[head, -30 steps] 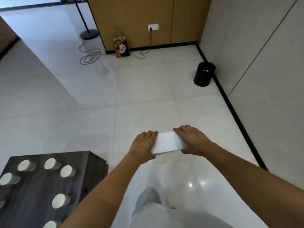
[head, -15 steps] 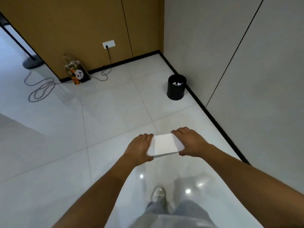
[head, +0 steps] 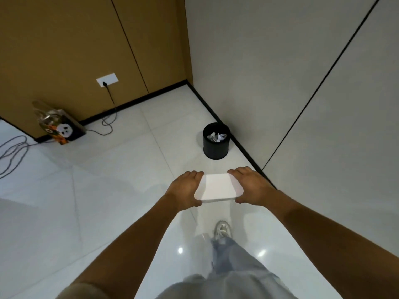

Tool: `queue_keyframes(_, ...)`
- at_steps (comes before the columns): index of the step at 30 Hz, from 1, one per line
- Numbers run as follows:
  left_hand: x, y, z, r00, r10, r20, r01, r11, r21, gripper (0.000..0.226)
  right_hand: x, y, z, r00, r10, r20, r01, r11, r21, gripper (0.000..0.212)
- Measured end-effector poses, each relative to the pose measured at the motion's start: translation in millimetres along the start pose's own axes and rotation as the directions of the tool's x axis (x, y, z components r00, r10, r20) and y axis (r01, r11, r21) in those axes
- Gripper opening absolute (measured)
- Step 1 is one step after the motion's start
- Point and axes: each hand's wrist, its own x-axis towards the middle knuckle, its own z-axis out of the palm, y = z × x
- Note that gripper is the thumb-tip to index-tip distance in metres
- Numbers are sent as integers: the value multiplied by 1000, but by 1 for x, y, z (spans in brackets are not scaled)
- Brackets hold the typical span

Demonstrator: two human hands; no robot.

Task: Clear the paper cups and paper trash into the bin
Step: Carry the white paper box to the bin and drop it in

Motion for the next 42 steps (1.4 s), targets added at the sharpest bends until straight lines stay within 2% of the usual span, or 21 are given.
queue_keyframes(9, 178, -41, -74, 1000, -2, 27, 2, 1000, 3, 93, 159, 84, -86, 999, 11, 47, -11, 1000, 12, 94)
queue_keyframes(23, 429, -160, -103, 984, -13, 177, 26, 997, -74, 90, 417, 162, -129, 973, 60, 222, -66, 998, 19, 98)
queue_keyframes(29, 506, -187, -99, 976, 10, 216, 9, 996, -91, 89, 481, 197, -116, 978, 59, 199, -66, 997, 32, 87)
queue_keyframes(34, 551, -202, -69, 983, -20, 184, 46, 989, -139, 91, 521, 228, -88, 974, 76, 213, -91, 994, 62, 86)
queue_keyframes(39, 592, -215, -21, 984, -89, 156, 111, 984, -136, 89, 560, 260, -41, 961, 138, 241, -165, 982, 95, 88)
queue_keyframes(42, 611, -224, 16, 986, -125, 108, 140, 979, -150, 81, 581, 279, -5, 948, 241, 208, -265, 959, 100, 84)
